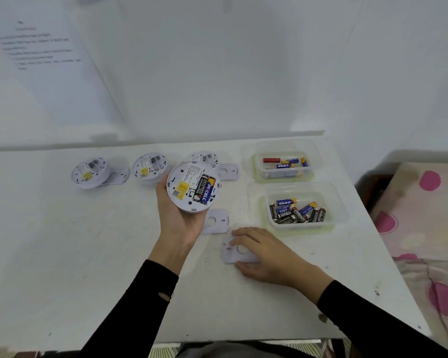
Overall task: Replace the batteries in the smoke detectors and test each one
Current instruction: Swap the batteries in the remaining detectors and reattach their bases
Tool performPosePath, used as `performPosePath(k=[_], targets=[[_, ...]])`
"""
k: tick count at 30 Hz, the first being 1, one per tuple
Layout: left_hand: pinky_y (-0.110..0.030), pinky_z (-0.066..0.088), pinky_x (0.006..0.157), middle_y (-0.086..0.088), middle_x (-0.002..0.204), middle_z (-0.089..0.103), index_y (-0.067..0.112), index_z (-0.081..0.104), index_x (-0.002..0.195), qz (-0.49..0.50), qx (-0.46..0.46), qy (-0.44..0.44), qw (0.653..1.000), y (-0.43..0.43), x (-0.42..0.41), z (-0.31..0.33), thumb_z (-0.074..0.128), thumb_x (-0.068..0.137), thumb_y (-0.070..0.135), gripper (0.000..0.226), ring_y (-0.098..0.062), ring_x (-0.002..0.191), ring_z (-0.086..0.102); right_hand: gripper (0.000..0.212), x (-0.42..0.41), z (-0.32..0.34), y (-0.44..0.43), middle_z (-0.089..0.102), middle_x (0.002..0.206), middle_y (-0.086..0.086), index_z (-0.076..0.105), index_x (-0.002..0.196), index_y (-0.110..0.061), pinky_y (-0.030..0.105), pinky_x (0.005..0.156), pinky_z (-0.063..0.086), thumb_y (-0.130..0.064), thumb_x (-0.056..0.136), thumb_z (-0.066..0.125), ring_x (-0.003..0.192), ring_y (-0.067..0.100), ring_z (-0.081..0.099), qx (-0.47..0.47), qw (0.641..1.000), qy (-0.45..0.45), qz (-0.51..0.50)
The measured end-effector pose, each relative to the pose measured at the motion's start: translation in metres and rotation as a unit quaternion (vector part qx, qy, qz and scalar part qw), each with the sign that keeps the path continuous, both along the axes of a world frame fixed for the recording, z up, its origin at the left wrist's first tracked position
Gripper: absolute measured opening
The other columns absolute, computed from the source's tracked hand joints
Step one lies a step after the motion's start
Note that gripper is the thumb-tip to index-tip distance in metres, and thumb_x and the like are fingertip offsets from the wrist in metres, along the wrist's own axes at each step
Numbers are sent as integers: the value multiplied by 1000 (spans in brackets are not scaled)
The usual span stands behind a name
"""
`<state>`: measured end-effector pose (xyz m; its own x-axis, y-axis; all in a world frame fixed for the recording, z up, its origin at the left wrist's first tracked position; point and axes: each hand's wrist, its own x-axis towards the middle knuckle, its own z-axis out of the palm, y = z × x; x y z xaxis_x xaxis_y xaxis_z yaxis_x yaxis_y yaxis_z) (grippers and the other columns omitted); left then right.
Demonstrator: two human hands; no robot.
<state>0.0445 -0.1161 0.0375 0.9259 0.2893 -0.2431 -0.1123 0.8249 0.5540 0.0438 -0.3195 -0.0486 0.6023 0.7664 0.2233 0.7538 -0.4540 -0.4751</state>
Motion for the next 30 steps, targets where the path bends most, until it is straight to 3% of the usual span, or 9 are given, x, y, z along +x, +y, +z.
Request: performPosePath(k=[3, 6, 10, 12, 15, 18, 23, 27, 30], targets=[[-58, 37, 112, -16, 132, 61, 15, 61, 124, -1, 6, -2, 1000, 2, -3, 0, 44, 98, 43, 42, -37, 135, 48, 43, -2, 10, 3, 57, 121, 0, 61, 116, -17, 26, 97, 43, -30, 77, 73, 114, 13, 52, 49, 998, 31, -2], [-57, 38, 110, -17, 132, 58, 14, 60, 126, -6, 19, -7, 1000, 3, -5, 0, 45, 96, 44, 44, -37, 131, 50, 42, -5, 41, 9, 53, 129, 0, 61, 116, -14, 21, 104, 38, -27, 79, 74, 123, 10, 48, 161, 986, 28, -28], [-46, 45, 103, -16, 121, 65, 11, 64, 122, -36, 38, 6, 999, -8, -9, 6, 36, 100, 49, 52, -32, 116, 60, 41, 4, 92, 29, 56, 132, 0, 63, 117, -12, 34, 103, 42, -25, 80, 77, 126, 13, 50, 276, 959, -19, -64], [-43, 49, 97, -14, 118, 69, 12, 67, 122, -63, 45, 14, 997, -16, -11, 8, 32, 102, 51, 56, -28, 107, 66, 42, 12, 104, 37, 56, 135, -2, 62, 120, -13, 38, 104, 42, -25, 82, 77, 129, 11, 49, 267, 961, -35, -57], [-40, 57, 90, -16, 129, 64, 12, 56, 137, -96, 36, 16, 995, -24, -13, 13, 31, 103, 51, 58, -28, 112, 66, 46, 23, 108, 41, 56, 135, -3, 61, 123, -12, 42, 106, 39, -25, 82, 77, 132, 11, 45, 242, 968, -51, -48], [-36, 60, 82, -15, 125, 67, 11, 53, 141, -98, 33, 16, 994, -27, -12, 16, 31, 102, 51, 60, -26, 108, 68, 50, 29, 107, 41, 57, 134, -4, 58, 126, -13, 42, 108, 37, -24, 81, 78, 133, 11, 44, 240, 968, -39, -60], [-38, 59, 87, -16, 124, 67, 10, 52, 142, -100, 50, 20, 994, -32, -10, 14, 31, 102, 52, 61, -28, 110, 67, 54, 30, 109, 41, 49, 130, -20, 52, 128, -22, 27, 103, 38, -26, 80, 77, 124, -4, 39, 226, 971, 7, -71], [-40, 57, 91, -16, 121, 69, 12, 58, 134, -98, 46, 25, 994, -33, -7, 12, 30, 102, 52, 58, -26, 109, 69, 61, 32, 110, 41, 46, 126, -28, 47, 129, -32, 20, 97, 39, -29, 77, 79, 119, 3, 40, 231, 967, 45, -96], [-38, 60, 85, -15, 117, 71, 10, 58, 133, -105, 56, 17, 993, -34, -5, 12, 28, 103, 51, 58, -25, 106, 70, 60, 34, 115, 45, 51, 127, -21, 49, 129, -29, 19, 100, 32, -29, 77, 79, 120, 6, 42, 215, 972, 39, -82]])
